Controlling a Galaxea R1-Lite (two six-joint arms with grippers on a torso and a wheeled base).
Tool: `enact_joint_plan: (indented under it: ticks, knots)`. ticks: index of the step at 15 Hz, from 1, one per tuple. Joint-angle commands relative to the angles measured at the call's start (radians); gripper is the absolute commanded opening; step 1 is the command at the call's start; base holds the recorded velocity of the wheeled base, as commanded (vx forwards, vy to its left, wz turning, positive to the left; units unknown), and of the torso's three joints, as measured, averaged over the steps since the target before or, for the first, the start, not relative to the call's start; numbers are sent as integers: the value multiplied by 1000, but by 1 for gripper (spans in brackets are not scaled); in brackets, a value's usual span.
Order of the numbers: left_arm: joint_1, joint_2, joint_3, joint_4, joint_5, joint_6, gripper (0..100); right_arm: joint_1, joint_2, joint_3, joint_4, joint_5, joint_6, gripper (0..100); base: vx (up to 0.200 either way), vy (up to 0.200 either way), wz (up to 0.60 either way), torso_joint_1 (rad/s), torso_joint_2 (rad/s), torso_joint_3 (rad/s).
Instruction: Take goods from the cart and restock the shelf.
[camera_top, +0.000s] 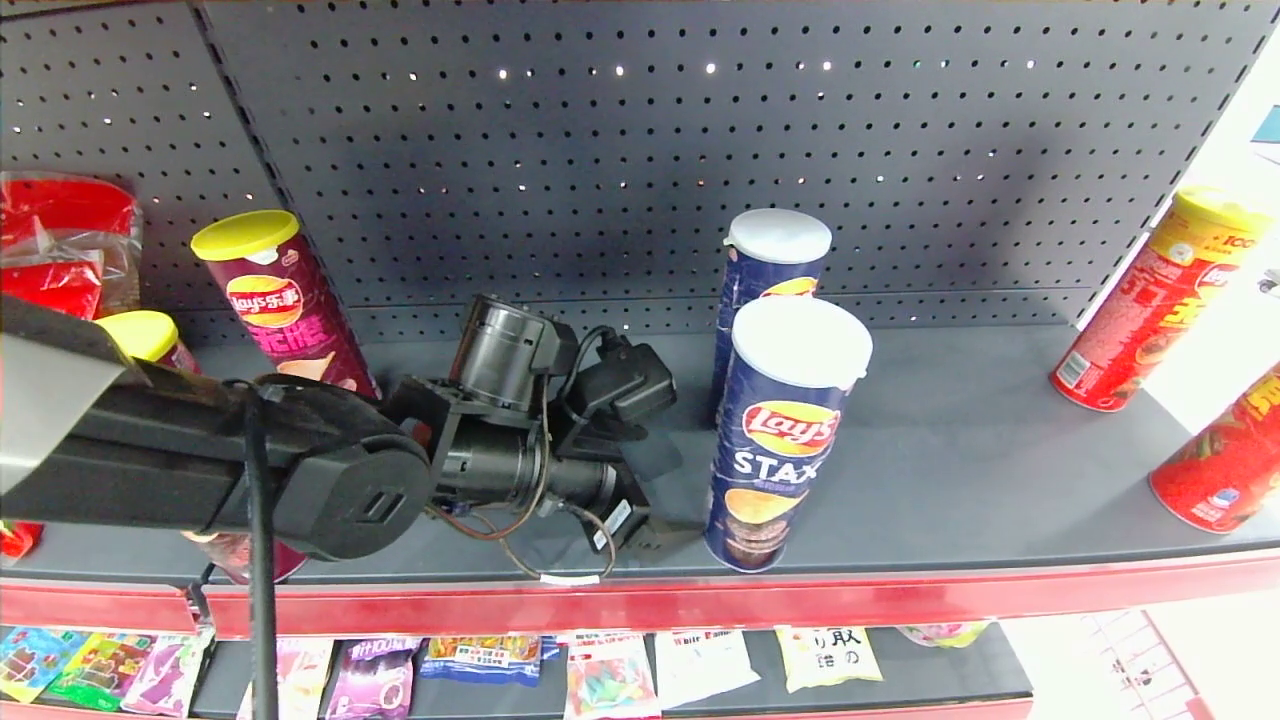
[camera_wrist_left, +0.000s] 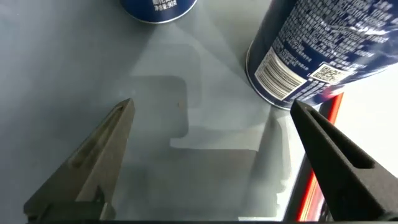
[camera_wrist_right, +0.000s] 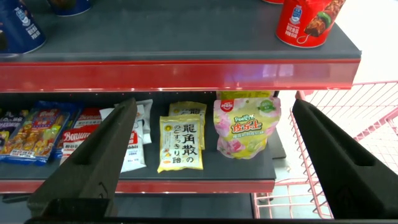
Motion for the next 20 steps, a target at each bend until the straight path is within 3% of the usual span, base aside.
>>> enact_joint_plan:
  ticks: [1, 14, 18, 19, 20]
  knots:
    - [-4, 10, -6, 0, 1, 0, 100, 0, 1, 0, 0, 0, 0, 100, 0, 0, 0, 0, 0, 0]
    - [1, -29, 5, 0, 1, -2, 100, 0, 1, 0, 0, 0, 0, 100, 0, 0, 0, 0, 0, 0]
    - [74, -286, 198, 0, 1, -9, 100, 0, 1, 0, 1, 0, 0, 100, 0, 0, 0, 0, 0, 0]
    - [108, -449, 329, 1, -1, -22, 100, 0, 1, 0, 1, 0, 0, 100, 0, 0, 0, 0, 0, 0]
    - [114, -559, 401, 6, -1, -34, 100, 0, 1, 0, 0, 0, 0, 100, 0, 0, 0, 0, 0, 0]
